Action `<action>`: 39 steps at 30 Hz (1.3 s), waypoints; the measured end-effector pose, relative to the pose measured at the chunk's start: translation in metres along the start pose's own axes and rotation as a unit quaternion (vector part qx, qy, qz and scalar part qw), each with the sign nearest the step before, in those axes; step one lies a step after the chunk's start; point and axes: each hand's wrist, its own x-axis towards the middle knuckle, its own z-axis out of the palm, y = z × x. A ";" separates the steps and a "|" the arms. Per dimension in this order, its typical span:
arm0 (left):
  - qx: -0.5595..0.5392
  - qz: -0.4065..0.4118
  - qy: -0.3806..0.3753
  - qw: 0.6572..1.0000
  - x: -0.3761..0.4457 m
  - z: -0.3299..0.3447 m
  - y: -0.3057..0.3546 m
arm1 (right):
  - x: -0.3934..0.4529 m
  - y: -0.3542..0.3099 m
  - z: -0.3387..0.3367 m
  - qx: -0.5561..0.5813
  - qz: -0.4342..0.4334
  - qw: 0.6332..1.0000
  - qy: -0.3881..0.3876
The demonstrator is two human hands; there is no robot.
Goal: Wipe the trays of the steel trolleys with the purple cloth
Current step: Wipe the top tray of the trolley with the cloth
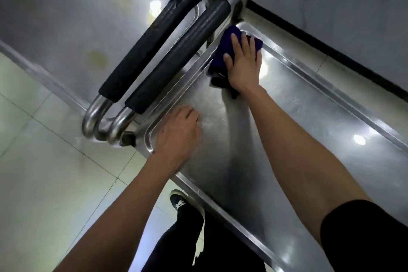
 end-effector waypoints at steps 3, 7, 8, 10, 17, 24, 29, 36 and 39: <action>0.014 0.003 -0.031 0.999 0.010 -0.002 0.004 | 0.015 0.008 -0.004 -0.011 -0.001 1.000 0.007; 0.041 0.016 -0.061 0.997 0.014 0.002 0.004 | -0.008 0.007 -0.002 -0.010 -0.015 1.000 0.011; 0.039 0.019 -0.065 0.997 0.014 0.002 0.003 | -0.019 0.008 -0.001 -0.008 -0.014 1.000 0.010; 0.038 0.034 -0.072 0.996 0.013 0.001 -0.001 | -0.045 0.008 -0.001 -0.003 -0.006 1.000 0.007; 0.077 0.120 -0.081 0.987 0.006 -0.007 -0.012 | -0.160 0.001 0.012 -0.021 0.069 0.997 0.001; 0.071 0.231 -0.122 0.963 -0.032 -0.009 -0.037 | -0.275 -0.039 0.042 -0.022 0.196 0.980 0.004; 0.074 0.264 -0.131 0.953 -0.061 -0.014 -0.065 | -0.322 -0.071 0.062 -0.039 0.265 0.963 -0.001; 0.077 0.278 -0.117 0.950 -0.105 -0.018 -0.094 | -0.344 -0.101 0.063 -0.050 0.307 0.950 0.007; 0.078 0.276 -0.106 0.952 -0.131 -0.017 -0.105 | -0.372 -0.108 0.065 -0.075 0.273 0.959 0.005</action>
